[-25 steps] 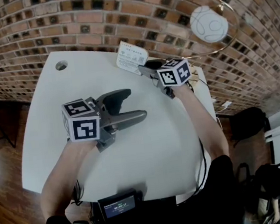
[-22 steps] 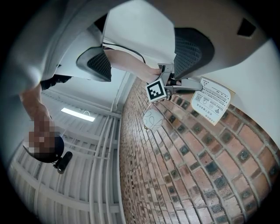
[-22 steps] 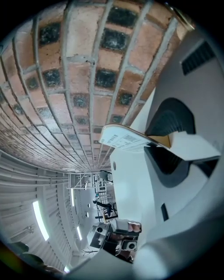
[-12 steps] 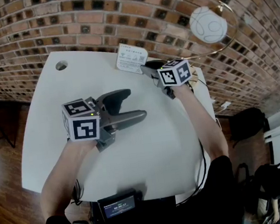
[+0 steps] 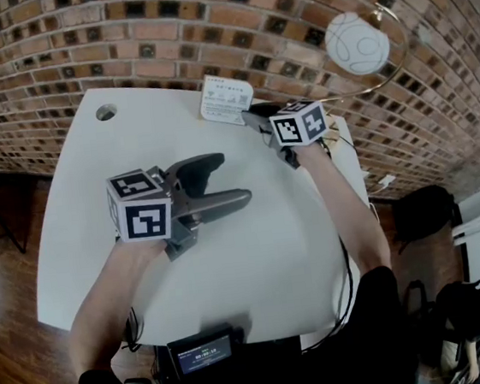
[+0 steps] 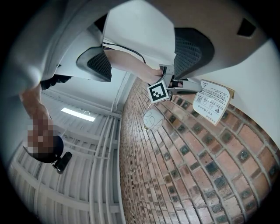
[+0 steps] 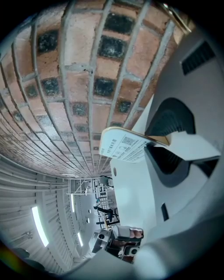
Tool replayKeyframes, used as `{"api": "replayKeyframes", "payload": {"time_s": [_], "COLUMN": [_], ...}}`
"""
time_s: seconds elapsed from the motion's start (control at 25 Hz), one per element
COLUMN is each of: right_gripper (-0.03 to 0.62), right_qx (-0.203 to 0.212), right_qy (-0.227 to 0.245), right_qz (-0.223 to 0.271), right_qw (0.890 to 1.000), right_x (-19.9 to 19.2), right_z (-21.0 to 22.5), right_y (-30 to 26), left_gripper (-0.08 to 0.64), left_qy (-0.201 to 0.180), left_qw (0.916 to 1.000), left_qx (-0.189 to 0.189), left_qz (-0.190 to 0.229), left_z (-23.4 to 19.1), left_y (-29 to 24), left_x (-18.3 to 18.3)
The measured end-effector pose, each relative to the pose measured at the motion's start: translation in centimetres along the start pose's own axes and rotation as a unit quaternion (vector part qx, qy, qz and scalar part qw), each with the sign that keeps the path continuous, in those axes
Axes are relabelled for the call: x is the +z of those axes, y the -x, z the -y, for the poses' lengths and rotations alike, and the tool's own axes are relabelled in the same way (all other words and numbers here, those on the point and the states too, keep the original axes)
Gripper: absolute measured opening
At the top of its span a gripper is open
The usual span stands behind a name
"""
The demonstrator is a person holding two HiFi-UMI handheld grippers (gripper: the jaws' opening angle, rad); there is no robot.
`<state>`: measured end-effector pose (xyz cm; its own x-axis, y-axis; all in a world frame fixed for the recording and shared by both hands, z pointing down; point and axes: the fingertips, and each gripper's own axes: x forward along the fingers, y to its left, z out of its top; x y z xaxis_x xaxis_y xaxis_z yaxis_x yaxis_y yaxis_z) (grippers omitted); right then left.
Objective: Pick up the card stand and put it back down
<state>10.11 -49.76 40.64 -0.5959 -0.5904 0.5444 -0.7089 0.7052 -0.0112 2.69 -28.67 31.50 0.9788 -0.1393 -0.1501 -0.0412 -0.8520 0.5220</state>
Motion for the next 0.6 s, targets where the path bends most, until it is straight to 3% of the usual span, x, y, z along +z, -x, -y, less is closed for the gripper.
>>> {"api": "replayKeyframes", "payload": {"time_s": [0.6], "right_gripper": [0.106], "right_qx": [-0.004], "right_qy": [-0.007], "right_qz": [0.002], "right_qw": [1.0], "right_x": [0.26], "right_z": [0.24], "right_y": [-0.24], "left_gripper": [0.446], "left_qy": [0.0], "left_qw": [1.0], "left_qx": [0.001], "left_qz": [-0.001], "left_z": [-0.05], "left_y": [0.07], "left_x": [-0.13]}}
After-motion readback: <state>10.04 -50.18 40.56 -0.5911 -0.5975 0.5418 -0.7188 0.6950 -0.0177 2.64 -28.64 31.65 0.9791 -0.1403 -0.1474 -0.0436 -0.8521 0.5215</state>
